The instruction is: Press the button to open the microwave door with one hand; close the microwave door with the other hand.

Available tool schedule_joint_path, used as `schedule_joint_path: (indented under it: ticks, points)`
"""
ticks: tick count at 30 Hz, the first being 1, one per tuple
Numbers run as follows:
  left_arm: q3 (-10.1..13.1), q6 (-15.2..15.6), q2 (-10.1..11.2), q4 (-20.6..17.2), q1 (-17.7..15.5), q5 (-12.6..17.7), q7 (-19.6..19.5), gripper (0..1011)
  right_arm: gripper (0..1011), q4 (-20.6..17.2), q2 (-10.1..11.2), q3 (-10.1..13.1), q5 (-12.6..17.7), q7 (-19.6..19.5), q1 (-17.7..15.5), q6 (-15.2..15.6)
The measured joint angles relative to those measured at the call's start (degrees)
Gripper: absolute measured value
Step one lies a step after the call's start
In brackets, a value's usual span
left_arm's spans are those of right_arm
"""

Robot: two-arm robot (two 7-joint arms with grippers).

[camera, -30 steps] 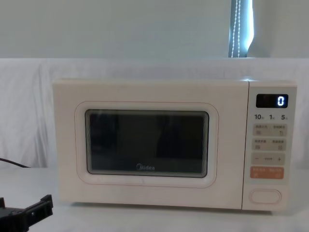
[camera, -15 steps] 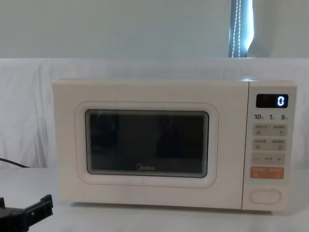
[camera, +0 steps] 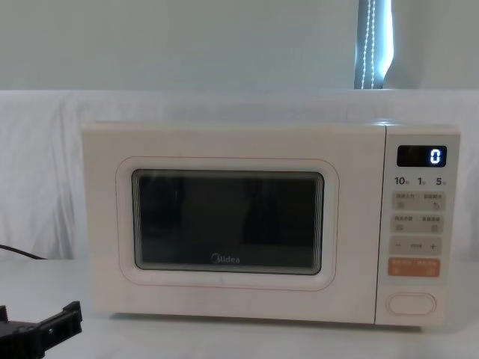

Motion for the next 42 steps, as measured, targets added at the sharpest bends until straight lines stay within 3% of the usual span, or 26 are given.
schedule_joint_path:
  ticks: [6,8,32,42]
  points:
    - [0.0,0.0,0.0,0.0,0.0,0.0,0.0,1001,18,0.0,0.0,0.0,0.0,0.0,0.0,0.0]
    - [0.0,0.0,0.0,0.0,0.0,0.0,0.0,1001,0,0.0,0.0,0.0,0.0,0.0,0.0,0.0]
    - [0.0,0.0,0.0,0.0,0.0,0.0,0.0,1001,0,-0.5,-0.2,0.0,-0.1,0.0,0.1,-0.2]
    - [0.0,0.0,0.0,0.0,0.0,0.0,0.0,1001,0,-0.9,-0.7,-1.5,-1.7,-0.5,1.9,1.4]
